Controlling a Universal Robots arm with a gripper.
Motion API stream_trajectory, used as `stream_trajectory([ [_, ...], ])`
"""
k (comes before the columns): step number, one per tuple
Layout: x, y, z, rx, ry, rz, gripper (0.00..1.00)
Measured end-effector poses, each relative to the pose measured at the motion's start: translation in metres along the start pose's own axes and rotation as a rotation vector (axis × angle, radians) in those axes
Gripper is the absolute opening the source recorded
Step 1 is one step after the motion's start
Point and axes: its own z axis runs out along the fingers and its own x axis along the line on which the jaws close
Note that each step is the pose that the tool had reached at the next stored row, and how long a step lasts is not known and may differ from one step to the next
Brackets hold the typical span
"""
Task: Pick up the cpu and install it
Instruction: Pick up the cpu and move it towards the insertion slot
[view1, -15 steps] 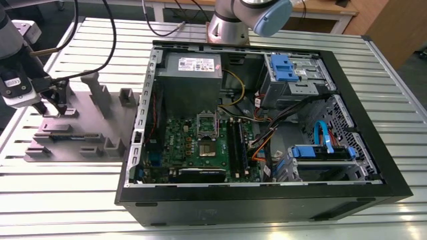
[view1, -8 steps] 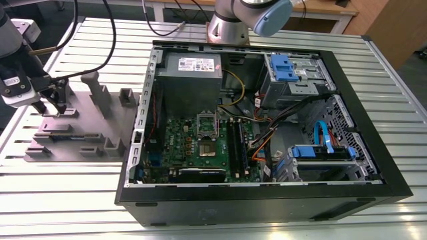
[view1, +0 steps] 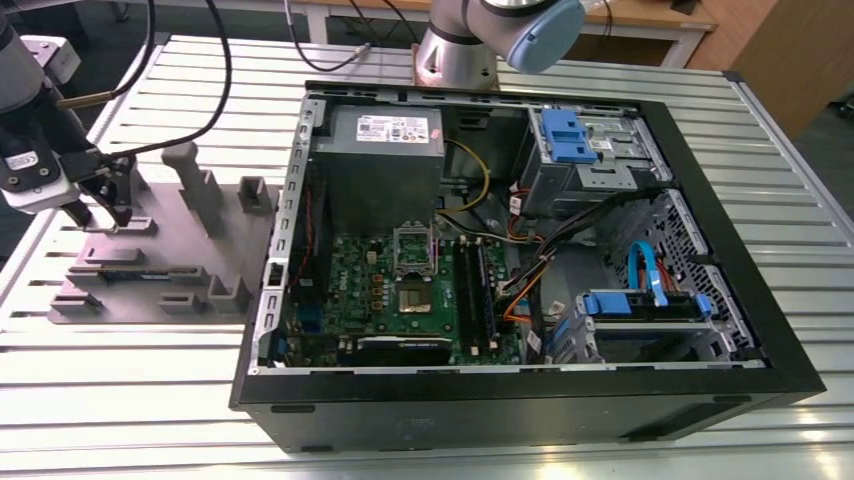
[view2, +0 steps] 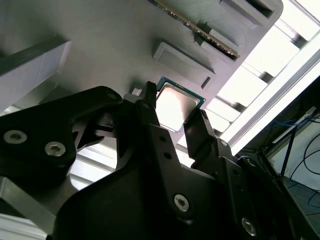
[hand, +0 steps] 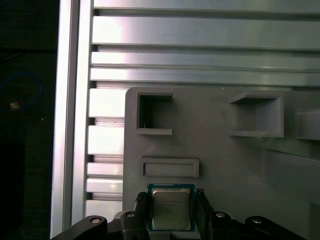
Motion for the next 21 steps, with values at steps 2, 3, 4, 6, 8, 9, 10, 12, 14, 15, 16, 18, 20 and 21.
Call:
stream_trajectory([
  [2,0.0000,0.0000,-0.0007,0.0000,0.0000,0.000,0.47],
  [3,0.0000,0.0000,-0.0010,0.0000,0.0000,0.000,0.47],
  [4,0.0000,0.0000,-0.0014,0.0000,0.0000,0.000,0.47],
  [6,0.0000,0.0001,-0.0020,0.0000,0.0000,0.000,0.47],
  [8,0.0000,0.0001,-0.0028,0.0001,0.0001,0.000,0.47],
  [9,0.0000,0.0001,-0.0031,0.0000,0.0000,0.000,0.47],
  [10,0.0000,0.0001,-0.0035,0.0000,0.0000,0.000,0.47],
  [12,0.0001,0.0002,-0.0044,0.0001,0.0001,0.000,0.47],
  [14,0.0001,0.0002,-0.0051,0.0000,0.0000,0.000,0.47],
  [15,0.0001,0.0002,-0.0055,0.0000,0.0000,0.000,0.47],
  [16,0.0001,0.0002,-0.0060,0.0000,0.0000,0.000,0.47],
  [18,0.0001,0.0002,-0.0068,0.0000,0.0001,0.000,0.47],
  [20,0.0001,0.0003,-0.0076,0.0000,0.0000,0.000,0.47],
  [21,0.0001,0.0003,-0.0079,-0.0001,-0.0001,0.000,0.47],
])
